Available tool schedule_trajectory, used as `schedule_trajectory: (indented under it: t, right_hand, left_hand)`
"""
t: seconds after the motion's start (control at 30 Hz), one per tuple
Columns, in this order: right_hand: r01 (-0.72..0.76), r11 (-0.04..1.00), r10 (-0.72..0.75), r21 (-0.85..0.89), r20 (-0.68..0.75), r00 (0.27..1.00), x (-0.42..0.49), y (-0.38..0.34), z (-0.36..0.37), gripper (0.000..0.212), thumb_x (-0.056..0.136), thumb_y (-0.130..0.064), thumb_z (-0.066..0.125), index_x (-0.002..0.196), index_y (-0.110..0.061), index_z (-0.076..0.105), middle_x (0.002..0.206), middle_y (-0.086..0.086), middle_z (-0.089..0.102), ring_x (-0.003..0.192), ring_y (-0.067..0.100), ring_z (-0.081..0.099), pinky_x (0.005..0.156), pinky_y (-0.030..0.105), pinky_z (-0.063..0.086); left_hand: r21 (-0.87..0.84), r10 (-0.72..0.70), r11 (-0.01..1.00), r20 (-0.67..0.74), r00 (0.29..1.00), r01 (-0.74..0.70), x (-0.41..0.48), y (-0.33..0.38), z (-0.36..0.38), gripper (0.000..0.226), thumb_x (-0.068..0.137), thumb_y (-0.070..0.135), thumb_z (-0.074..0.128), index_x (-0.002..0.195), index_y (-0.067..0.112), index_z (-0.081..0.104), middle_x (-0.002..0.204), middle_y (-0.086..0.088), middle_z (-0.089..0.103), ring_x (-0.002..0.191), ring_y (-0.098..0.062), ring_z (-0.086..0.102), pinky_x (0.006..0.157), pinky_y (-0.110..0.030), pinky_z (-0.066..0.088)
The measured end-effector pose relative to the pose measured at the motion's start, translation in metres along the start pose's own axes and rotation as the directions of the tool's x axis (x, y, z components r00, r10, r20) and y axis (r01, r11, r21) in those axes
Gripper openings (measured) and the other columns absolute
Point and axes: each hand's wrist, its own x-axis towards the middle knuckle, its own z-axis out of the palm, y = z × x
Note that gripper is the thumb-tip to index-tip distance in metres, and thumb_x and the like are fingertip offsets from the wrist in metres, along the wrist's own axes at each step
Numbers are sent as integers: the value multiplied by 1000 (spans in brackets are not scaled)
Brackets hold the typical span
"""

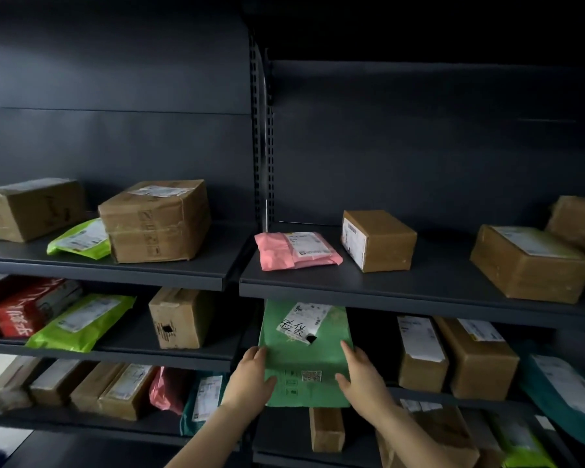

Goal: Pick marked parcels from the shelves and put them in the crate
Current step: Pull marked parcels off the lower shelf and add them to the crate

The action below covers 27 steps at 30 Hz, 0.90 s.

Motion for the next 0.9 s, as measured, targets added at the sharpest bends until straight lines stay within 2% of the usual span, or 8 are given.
schedule_trajectory:
  t: [0.1,0.17,0.33,0.6,0.8,0.87,0.9]
  right_hand:
    - [-21,1000,19,-19,-111,994,-15,8,8,61,96,-28,47,148,-17,17,149,5,31,133,17,38,106,25,38]
    - [-48,998,40,-43,-160,986,-27,16,13,58,96,-32,45,147,-18,21,148,1,33,134,15,35,107,25,36]
    - [-100,991,82,-85,-198,977,-46,35,15,56,98,-36,39,147,-19,20,151,3,29,138,17,29,108,23,30]
    - [-112,993,98,-34,-282,954,-30,48,-4,49,98,-32,41,144,-23,31,147,10,37,133,21,39,107,27,34]
    - [-135,991,126,-12,-294,947,0,49,-13,49,96,-34,44,143,-28,33,146,7,37,107,15,60,96,24,45]
    - [-155,986,129,-61,-308,943,7,50,-11,48,95,-33,47,142,-26,36,146,7,37,112,16,58,95,25,46]
    - [-157,982,112,-108,-339,934,10,50,-10,49,91,-31,55,138,-24,43,144,10,40,117,20,56,96,29,47]
  left_hand:
    - [48,13,999,-17,1000,-12,-10,-2,11,49,91,23,52,138,13,42,133,-3,47,116,-18,54,96,-26,45]
    - [57,42,997,-10,999,-42,-15,-3,19,44,92,21,50,135,13,47,130,-2,51,115,-18,55,95,-25,44]
    - [63,111,992,-14,994,-110,-18,10,33,41,92,17,48,133,14,49,132,-2,50,118,-18,53,93,-23,43]
    - [24,149,989,-60,987,-148,9,35,34,43,91,12,46,134,14,50,135,-3,49,119,-20,52,95,-26,43]
    - [18,160,987,-54,986,-159,40,40,32,39,90,10,45,128,11,55,125,-6,56,107,-25,58,85,-32,48]
    - [15,166,986,-42,985,-166,48,40,32,40,90,10,46,129,13,52,126,-3,53,106,-23,58,83,-32,50]
    - [17,173,985,-33,984,-172,50,39,32,43,90,12,47,133,15,49,131,-1,50,109,-21,57,83,-30,50]
